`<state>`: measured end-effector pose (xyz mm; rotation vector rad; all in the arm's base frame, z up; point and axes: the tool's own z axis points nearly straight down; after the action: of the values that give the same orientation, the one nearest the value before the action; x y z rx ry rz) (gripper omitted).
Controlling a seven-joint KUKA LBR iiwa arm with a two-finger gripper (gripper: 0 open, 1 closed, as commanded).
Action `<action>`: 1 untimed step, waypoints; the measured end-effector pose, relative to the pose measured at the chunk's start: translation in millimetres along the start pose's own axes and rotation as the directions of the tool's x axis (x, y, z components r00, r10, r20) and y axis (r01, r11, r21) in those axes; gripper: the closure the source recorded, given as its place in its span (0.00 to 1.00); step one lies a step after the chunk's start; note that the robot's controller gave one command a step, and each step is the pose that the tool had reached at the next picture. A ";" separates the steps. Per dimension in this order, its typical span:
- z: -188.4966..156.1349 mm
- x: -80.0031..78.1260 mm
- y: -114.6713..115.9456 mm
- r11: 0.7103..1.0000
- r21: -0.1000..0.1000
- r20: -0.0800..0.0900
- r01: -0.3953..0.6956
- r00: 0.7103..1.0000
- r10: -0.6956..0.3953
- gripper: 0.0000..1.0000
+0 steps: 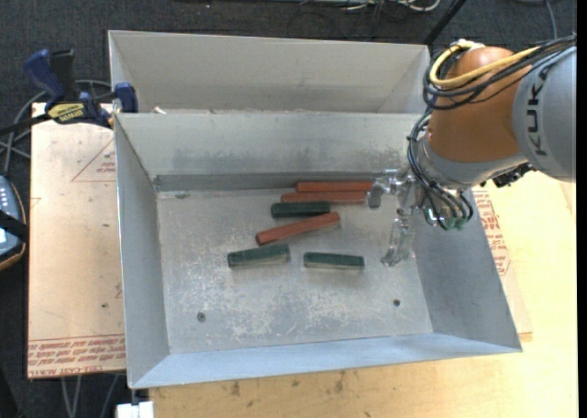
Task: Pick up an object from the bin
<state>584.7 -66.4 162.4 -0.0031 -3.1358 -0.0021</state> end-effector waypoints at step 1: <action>97.0 19.6 51.7 0.993 -0.002 -0.001 -0.116 0.993 0.116 0.00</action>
Offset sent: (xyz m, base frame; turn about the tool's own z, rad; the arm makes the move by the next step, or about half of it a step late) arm -0.0181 0.0483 -0.0924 0.1196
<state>564.6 -14.5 65.6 -0.1847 -3.1296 -0.0049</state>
